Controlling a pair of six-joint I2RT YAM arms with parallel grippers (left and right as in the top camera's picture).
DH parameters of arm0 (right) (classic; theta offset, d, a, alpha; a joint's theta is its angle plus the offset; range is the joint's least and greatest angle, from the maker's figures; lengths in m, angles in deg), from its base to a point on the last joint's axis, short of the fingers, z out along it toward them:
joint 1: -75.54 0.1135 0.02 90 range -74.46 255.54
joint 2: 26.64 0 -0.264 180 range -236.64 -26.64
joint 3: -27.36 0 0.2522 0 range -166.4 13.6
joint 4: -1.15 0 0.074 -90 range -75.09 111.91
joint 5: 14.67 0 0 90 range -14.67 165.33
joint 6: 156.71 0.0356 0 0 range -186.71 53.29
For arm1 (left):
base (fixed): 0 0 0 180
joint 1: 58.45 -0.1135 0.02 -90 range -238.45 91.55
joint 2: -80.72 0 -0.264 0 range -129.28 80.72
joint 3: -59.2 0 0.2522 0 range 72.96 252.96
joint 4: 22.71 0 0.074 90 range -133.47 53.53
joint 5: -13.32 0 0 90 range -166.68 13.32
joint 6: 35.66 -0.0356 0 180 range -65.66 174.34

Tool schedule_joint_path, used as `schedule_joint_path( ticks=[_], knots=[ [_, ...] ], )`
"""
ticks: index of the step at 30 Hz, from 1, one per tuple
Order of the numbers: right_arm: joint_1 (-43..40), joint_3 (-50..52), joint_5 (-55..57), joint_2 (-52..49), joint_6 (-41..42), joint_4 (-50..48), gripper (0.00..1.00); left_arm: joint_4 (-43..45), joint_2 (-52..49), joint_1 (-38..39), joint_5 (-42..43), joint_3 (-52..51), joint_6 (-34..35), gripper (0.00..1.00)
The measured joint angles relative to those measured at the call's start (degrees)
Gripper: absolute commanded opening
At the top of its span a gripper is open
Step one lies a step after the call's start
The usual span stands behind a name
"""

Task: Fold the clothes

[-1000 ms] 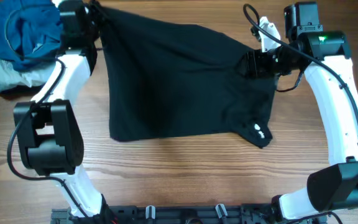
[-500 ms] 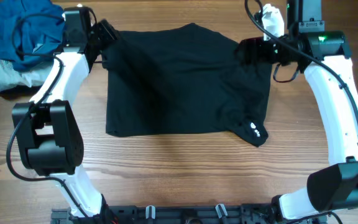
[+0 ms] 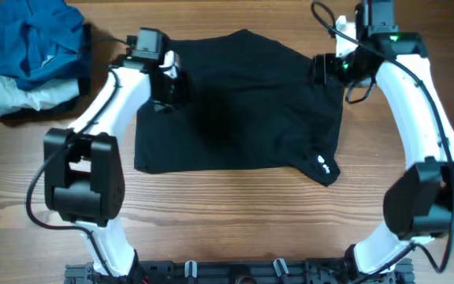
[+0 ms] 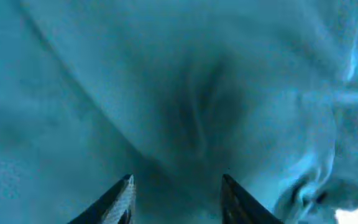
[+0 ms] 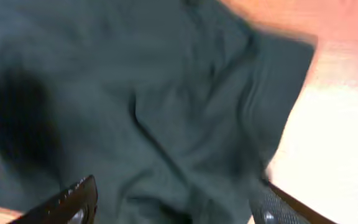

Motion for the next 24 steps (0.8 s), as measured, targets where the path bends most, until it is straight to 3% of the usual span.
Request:
schedule_joint_path(
  ticks=[4, 11, 15, 17, 24],
  knots=[
    [0.0, 0.0, -3.0, -0.1, 1.5, 8.4, 0.80, -5.0, 0.2, 1.7, -2.1, 0.0, -0.5, 0.28],
    [0.0, 0.0, -4.3, 3.6, 6.0, 15.8, 0.84, -8.6, 1.4, 0.1, -3.7, 0.0, -0.5, 0.43],
    [0.0, 0.0, -2.6, 16.0, 11.5, 19.5, 0.96, -9.4, 8.9, -0.2, -4.7, 0.0, -0.4, 0.61],
    [0.0, 0.0, -1.6, 25.2, 16.2, 21.1, 1.00, -9.4, 14.2, -0.2, -6.2, 0.0, -0.4, 0.64],
    [0.0, 4.9, -5.3, 30.7, 21.2, 18.4, 1.00, -9.4, 24.3, -0.2, -9.5, 0.0, -0.4, 0.73]
  ],
)
